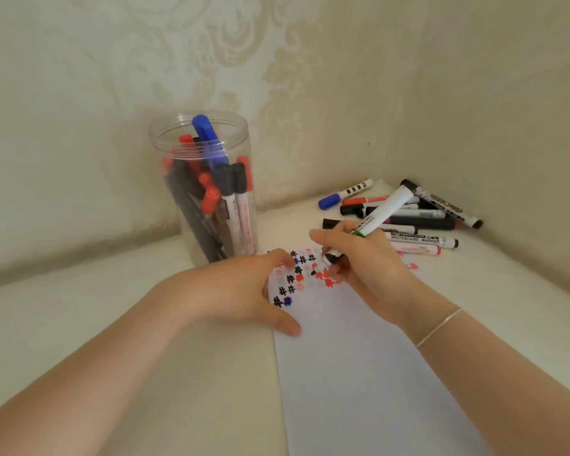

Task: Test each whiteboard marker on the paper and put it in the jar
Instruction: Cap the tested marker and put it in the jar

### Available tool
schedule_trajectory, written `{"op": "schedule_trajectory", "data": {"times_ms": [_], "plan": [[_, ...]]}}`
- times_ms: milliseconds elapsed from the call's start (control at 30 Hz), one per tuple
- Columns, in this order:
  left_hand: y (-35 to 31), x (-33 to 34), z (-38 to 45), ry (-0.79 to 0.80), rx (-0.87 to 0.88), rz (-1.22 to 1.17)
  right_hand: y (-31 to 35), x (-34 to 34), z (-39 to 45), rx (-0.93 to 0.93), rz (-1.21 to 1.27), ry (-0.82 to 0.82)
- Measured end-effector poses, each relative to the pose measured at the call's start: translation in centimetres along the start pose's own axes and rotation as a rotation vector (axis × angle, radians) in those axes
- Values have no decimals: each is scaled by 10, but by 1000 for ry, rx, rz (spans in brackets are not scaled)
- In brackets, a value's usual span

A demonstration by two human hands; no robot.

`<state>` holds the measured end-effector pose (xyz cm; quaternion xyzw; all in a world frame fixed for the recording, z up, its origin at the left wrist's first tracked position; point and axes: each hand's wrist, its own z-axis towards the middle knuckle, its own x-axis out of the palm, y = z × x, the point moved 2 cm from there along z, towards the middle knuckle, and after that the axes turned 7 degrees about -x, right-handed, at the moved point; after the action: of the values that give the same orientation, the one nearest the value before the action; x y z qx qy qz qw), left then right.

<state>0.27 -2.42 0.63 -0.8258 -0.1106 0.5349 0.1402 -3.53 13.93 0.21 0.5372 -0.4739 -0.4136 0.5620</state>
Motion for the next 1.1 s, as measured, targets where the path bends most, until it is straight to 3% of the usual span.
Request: {"op": "schedule_trajectory", "data": {"times_ms": [300,400,1100], "plan": [[3,4,4,-75,25,6,-23,22,-5,-186,-373,-189],[4,5,5,-89,39,9,-27,22,-6,-203,-388,-239],[4,6,5,-95,48,9,-26,24,-9,-315,-508,-202]]}}
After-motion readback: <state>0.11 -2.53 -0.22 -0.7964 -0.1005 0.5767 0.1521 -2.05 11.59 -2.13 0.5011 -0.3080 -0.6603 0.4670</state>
